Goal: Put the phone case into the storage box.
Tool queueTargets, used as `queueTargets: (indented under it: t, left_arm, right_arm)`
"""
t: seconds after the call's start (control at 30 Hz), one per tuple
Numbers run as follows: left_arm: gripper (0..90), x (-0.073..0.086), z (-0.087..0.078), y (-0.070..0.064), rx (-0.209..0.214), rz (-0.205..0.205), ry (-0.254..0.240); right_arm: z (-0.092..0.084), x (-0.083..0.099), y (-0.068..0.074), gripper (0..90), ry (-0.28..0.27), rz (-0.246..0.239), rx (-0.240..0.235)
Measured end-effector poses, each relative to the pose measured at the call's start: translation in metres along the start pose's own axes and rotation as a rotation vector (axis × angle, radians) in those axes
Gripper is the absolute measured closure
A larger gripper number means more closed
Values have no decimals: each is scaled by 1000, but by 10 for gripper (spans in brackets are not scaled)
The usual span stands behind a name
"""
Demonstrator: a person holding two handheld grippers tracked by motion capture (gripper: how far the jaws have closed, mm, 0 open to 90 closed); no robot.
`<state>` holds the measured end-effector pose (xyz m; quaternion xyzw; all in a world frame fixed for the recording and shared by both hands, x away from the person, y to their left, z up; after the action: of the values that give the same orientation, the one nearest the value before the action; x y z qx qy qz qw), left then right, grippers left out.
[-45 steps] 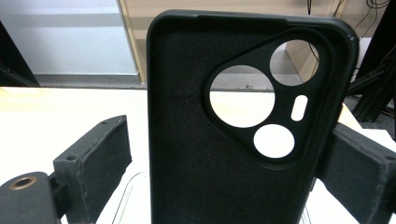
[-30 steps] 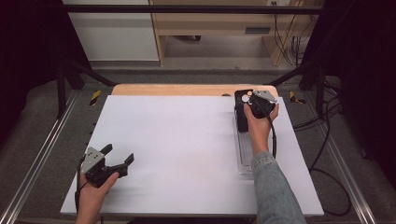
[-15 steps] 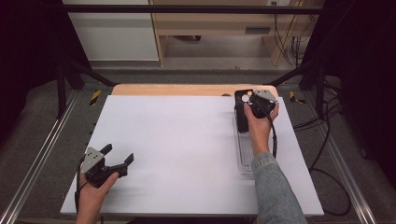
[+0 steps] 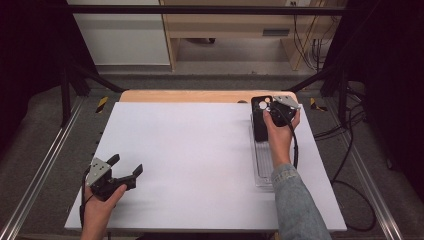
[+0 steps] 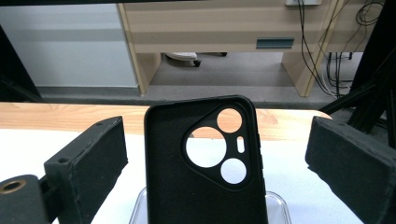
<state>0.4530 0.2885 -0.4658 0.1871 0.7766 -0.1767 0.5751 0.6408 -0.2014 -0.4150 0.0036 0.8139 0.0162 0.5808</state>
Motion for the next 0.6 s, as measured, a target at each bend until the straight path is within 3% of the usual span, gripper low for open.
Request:
queueTargets:
  t: [0.6]
  left_arm:
    - [56,0,0,0,-1,1,1]
  right_arm:
    - [-3,0,-1,68,22,-1,-8]
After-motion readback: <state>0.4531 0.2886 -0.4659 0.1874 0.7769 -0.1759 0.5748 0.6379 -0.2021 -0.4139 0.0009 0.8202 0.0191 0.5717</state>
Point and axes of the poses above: each handheld gripper's, and its own axes: z roughly forward along the jaws, x roughly out of its underside, y roughly to its left, the point moved 3 cm from there along z, roughly forward along the jaws, and after that the axes turned 4 degrees about x, right-handed, at the moved point
